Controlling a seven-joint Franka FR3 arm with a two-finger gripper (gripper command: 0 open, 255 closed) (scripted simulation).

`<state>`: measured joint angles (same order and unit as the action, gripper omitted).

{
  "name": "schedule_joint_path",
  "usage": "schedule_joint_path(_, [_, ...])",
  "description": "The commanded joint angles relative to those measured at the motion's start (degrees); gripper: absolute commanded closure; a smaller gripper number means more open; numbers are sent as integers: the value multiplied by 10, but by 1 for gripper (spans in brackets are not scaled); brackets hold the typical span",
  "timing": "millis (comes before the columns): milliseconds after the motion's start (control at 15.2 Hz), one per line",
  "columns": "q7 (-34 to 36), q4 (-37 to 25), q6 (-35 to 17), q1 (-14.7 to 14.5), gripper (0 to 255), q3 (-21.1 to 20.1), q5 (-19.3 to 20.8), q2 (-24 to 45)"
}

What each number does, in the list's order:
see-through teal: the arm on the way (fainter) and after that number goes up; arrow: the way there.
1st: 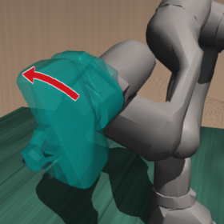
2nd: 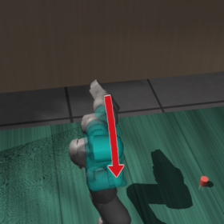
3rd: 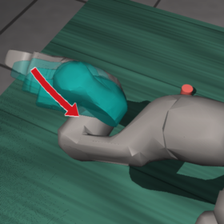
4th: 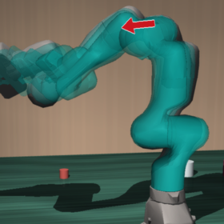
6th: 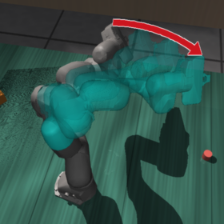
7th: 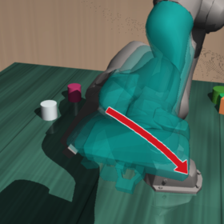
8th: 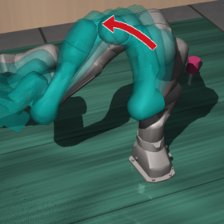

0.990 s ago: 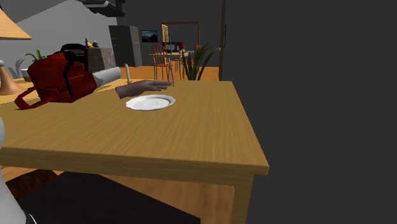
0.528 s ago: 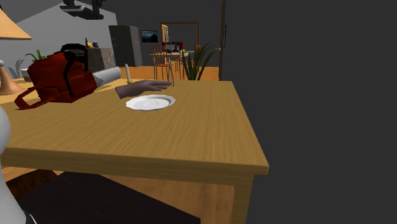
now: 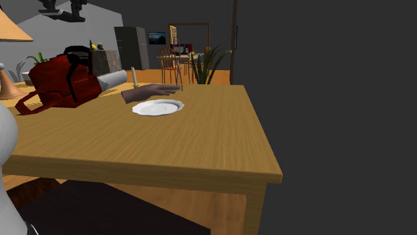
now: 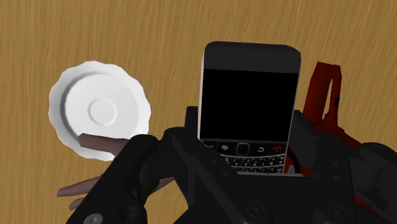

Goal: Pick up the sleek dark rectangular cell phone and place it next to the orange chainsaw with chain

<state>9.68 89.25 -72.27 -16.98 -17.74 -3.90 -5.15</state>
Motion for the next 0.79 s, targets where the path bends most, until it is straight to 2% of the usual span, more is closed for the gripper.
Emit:
schedule_joint_path(0, [35, -38, 3, -14, 255, -19, 2, 34])
schedule_joint_path(726, [24, 80, -88, -13, 255, -16, -4, 6])
